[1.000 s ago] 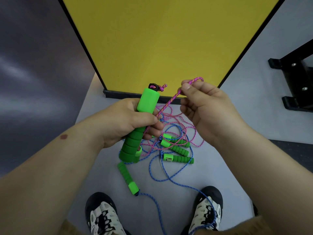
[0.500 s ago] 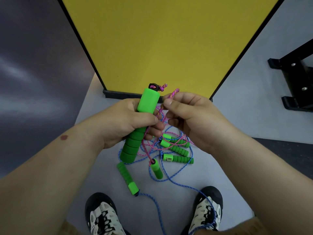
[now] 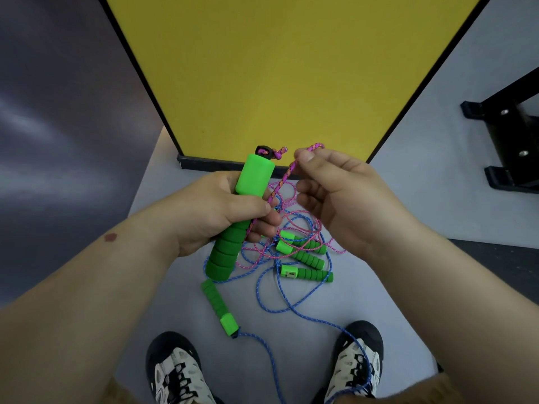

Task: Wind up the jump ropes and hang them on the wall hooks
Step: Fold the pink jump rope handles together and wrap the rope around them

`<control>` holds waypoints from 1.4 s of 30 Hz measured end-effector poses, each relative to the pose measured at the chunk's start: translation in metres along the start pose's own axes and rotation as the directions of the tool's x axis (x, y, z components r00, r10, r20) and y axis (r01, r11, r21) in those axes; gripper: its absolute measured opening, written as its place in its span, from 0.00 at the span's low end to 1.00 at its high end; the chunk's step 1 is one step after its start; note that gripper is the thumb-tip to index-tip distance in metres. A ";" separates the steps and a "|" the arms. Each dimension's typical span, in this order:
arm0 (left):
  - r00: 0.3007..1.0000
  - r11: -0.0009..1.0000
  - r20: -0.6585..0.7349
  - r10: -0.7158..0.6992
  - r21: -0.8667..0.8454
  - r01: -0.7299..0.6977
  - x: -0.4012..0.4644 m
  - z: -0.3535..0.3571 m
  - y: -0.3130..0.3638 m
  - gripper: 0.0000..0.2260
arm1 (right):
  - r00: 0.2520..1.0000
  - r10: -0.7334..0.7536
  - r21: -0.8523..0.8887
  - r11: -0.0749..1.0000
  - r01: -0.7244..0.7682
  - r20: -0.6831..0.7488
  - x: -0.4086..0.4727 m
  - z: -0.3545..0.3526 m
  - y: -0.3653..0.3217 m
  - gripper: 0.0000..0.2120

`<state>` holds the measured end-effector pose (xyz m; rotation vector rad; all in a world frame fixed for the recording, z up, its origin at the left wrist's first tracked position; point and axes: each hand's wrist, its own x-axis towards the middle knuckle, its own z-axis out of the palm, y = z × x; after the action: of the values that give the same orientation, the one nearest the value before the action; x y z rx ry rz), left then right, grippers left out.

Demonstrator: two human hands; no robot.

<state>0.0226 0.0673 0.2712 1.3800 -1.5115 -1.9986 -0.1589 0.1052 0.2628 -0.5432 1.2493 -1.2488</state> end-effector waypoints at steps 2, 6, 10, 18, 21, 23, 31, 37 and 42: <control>1.000 1.000 -0.001 0.000 -0.006 0.000 0.000 0.001 0.000 0.04 | 0.996 0.028 -0.064 0.998 -0.022 0.086 -0.004 0.004 0.005 0.01; 1.000 1.000 0.007 -0.003 0.001 0.003 0.000 0.001 0.001 0.06 | 0.992 0.018 -0.125 0.992 -0.002 0.128 -0.007 0.007 0.010 0.05; 1.000 1.000 0.003 -0.020 -0.024 0.020 0.001 0.000 0.002 0.03 | 0.999 -0.019 -0.077 0.997 0.021 0.029 -0.004 0.004 0.006 0.05; 1.000 1.000 0.019 -0.017 -0.005 0.017 0.001 -0.002 0.000 0.04 | 0.986 -0.052 0.064 0.996 0.063 -0.158 0.005 -0.009 -0.011 0.02; 1.000 1.000 0.028 -0.008 0.008 0.008 0.001 0.000 -0.001 0.04 | 0.994 -0.026 0.076 0.997 0.034 -0.110 0.004 -0.007 -0.008 0.04; 1.000 1.000 0.017 -0.010 0.003 0.010 0.001 0.000 -0.001 0.03 | 1.000 -0.002 0.030 1.000 0.003 -0.020 0.002 -0.003 -0.003 0.01; 1.000 1.000 0.002 -0.007 -0.011 0.007 0.001 0.000 0.000 0.06 | 0.992 0.003 -0.118 0.993 0.012 0.127 -0.007 0.007 0.012 0.15; 1.000 1.000 0.022 -0.014 0.001 0.014 0.002 -0.003 -0.002 0.03 | 0.999 -0.031 0.001 1.000 0.032 -0.032 0.001 0.000 0.000 0.03; 0.999 1.000 0.037 -0.014 -0.015 0.015 0.003 -0.003 -0.003 0.12 | 0.990 -0.042 0.085 0.995 0.053 -0.133 0.004 -0.008 -0.010 0.02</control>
<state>0.0245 0.0647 0.2672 1.3592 -1.5022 -2.0512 -0.1711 0.1005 0.2671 -0.4343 1.2894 -1.3919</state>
